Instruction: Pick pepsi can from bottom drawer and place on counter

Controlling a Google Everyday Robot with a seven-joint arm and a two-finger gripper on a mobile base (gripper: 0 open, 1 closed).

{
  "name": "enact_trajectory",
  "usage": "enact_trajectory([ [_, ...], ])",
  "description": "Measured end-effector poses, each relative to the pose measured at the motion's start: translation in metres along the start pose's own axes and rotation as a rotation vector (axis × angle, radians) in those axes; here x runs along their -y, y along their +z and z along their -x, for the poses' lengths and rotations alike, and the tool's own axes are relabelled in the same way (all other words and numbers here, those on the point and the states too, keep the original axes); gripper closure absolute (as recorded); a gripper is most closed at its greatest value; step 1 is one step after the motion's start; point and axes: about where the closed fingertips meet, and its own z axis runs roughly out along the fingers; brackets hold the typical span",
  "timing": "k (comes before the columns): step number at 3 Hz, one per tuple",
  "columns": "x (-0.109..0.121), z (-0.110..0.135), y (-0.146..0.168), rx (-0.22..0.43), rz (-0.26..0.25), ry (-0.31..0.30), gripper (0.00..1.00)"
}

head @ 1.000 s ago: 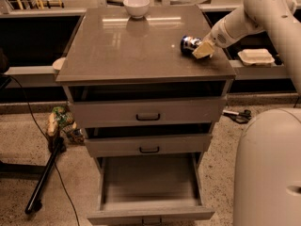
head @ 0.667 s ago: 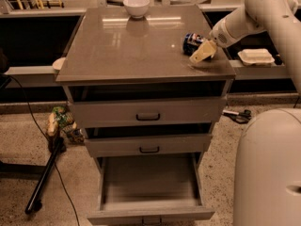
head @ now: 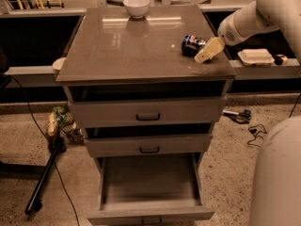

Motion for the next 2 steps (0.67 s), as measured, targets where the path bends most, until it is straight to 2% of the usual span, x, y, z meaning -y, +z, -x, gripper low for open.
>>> enact_trajectory([
  [2,-0.019,0.006,-0.061,0.159,-0.071,-0.109,0.00],
])
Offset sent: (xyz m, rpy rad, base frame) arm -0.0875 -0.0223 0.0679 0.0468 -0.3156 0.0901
